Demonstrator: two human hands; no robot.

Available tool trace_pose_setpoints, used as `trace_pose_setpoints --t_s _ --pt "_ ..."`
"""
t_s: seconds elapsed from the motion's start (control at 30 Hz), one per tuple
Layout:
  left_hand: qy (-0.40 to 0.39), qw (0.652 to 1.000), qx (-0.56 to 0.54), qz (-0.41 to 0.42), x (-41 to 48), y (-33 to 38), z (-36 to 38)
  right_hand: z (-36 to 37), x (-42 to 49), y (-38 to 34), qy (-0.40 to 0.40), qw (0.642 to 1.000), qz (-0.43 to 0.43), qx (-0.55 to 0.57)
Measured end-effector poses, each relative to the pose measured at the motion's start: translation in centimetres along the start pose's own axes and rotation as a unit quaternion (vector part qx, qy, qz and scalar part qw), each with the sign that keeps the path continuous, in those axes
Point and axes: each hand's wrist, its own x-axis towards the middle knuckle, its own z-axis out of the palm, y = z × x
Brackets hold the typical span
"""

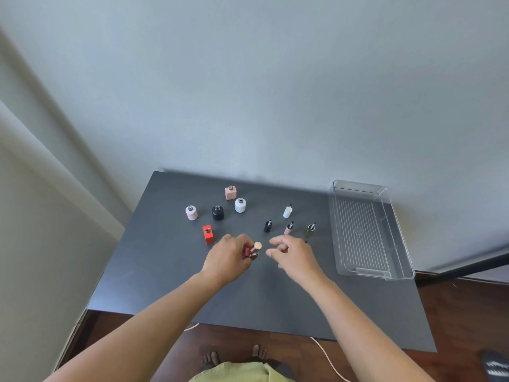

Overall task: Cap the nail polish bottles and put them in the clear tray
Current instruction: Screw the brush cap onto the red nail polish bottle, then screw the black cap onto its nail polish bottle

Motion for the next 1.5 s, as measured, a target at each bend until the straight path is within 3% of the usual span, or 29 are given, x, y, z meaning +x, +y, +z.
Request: trace_pose_setpoints --t_s 0.27,0.97,1.13,1.37,1.5 --pt "-0.001 0.995 -0.060 -0.076 0.1 -1.8 0.9 1.8 3.0 0.0 0.085 0.996 0.031 -0.015" --pt "-0.031 0.994 -0.076 -0.075 0.9 -3.7 1.9 5.2 8.4 -0.7 0.134 0.985 0.081 -0.070" --pt "-0.014 0.998 -0.027 -0.058 1.0 -4.1 -0.4 4.7 7.9 -1.1 0.119 0.990 0.064 -0.030" --pt "0.137 0.987 0.063 -0.047 5.0 -5.4 -5.5 3.5 5.8 -1.6 0.141 0.990 0.025 -0.009" --pt "0.079 0.982 0.134 -0.104 7.9 -6.8 -5.5 3.0 4.6 -2.1 0.152 0.988 0.017 0.004"
